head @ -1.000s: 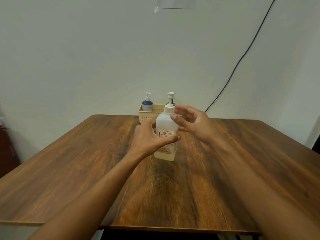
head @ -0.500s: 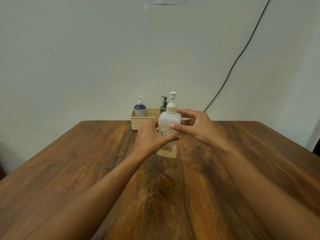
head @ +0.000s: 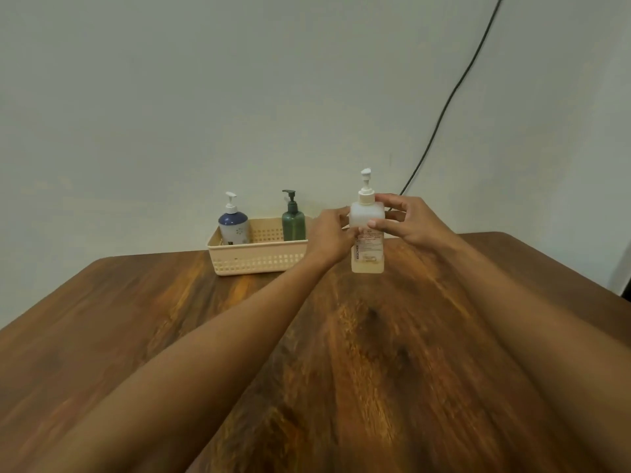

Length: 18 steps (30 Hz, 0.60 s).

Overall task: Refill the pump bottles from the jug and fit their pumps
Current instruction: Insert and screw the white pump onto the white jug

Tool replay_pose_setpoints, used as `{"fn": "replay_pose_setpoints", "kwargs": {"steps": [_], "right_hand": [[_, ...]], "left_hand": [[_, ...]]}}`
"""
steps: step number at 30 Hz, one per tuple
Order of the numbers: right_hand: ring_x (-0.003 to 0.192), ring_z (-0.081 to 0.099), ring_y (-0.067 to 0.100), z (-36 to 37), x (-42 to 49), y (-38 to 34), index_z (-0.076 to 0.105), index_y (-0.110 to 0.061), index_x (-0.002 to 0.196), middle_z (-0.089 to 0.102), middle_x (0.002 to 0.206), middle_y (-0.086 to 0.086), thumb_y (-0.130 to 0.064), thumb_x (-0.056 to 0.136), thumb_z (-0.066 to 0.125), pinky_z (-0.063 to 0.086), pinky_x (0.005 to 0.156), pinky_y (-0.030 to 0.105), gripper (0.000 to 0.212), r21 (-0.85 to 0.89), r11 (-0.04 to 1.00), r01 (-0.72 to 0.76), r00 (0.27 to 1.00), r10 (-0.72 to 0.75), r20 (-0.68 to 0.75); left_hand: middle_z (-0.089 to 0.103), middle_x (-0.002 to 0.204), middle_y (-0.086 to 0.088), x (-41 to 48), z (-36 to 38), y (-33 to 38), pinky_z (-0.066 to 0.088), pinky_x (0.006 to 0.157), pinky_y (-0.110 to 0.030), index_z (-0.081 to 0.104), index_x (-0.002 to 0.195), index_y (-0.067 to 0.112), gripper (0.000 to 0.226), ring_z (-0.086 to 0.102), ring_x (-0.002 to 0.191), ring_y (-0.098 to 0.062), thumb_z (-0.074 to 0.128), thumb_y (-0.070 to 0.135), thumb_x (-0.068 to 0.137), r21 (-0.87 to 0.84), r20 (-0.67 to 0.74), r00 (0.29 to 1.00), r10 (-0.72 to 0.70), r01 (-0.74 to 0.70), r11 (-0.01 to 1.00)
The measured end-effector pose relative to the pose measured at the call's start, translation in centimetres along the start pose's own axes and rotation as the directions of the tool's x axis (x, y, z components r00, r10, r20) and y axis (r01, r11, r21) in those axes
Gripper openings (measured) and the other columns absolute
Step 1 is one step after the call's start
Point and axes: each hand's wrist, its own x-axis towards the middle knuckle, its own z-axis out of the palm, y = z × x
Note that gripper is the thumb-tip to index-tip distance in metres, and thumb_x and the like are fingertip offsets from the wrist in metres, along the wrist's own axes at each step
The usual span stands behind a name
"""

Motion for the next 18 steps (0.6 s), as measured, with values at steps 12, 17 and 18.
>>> {"fn": "replay_pose_setpoints", "kwargs": {"steps": [12, 17, 18], "right_hand": [[0.141, 0.056, 0.026, -2.2, 7.4, 10.2, 0.051, -0.015, 0.155, 0.058, 0.153, 0.004, -0.007, 0.101, 0.069, 0.047, 0.117, 0.051, 0.058, -0.020, 0.997, -0.079, 0.996, 0.078, -0.042], [0.138, 0.055, 0.024, -1.4, 8.7, 12.2, 0.047, -0.016, 0.158, 0.058, 0.148, 0.000, -0.003, 0.105, 0.061, 0.054, 0.107, 0.039, 0.056, 0.063, 0.991, -0.115, 0.984, 0.122, -0.130], [0.136, 0.056, 0.021, -1.3, 8.8, 12.4, 0.046, -0.017, 0.158, 0.059, 0.144, -0.003, -0.003, 0.105, 0.059, 0.056, 0.100, 0.030, 0.056, 0.076, 0.989, -0.125, 0.980, 0.135, -0.143]], "left_hand": [[0.072, 0.122, -0.012, 8.6, 9.0, -3.6, 0.056, 0.099, -0.049, 0.064, 0.130, 0.007, 0.041, 0.068, 0.116, -0.027, 0.072, 0.006, 0.090, -0.164, 0.177, 0.976, -0.128, 0.158, 0.974], [0.068, 0.125, -0.015, 9.8, 10.7, -4.0, 0.056, 0.098, -0.052, 0.055, 0.135, 0.006, 0.046, 0.066, 0.117, -0.030, 0.067, 0.004, 0.092, -0.176, 0.235, 0.967, -0.102, 0.145, 0.974], [0.068, 0.124, -0.016, 10.0, 10.8, -4.0, 0.056, 0.097, -0.052, 0.054, 0.135, 0.006, 0.045, 0.066, 0.116, -0.031, 0.066, 0.003, 0.092, -0.181, 0.244, 0.964, -0.104, 0.150, 0.972]]}}
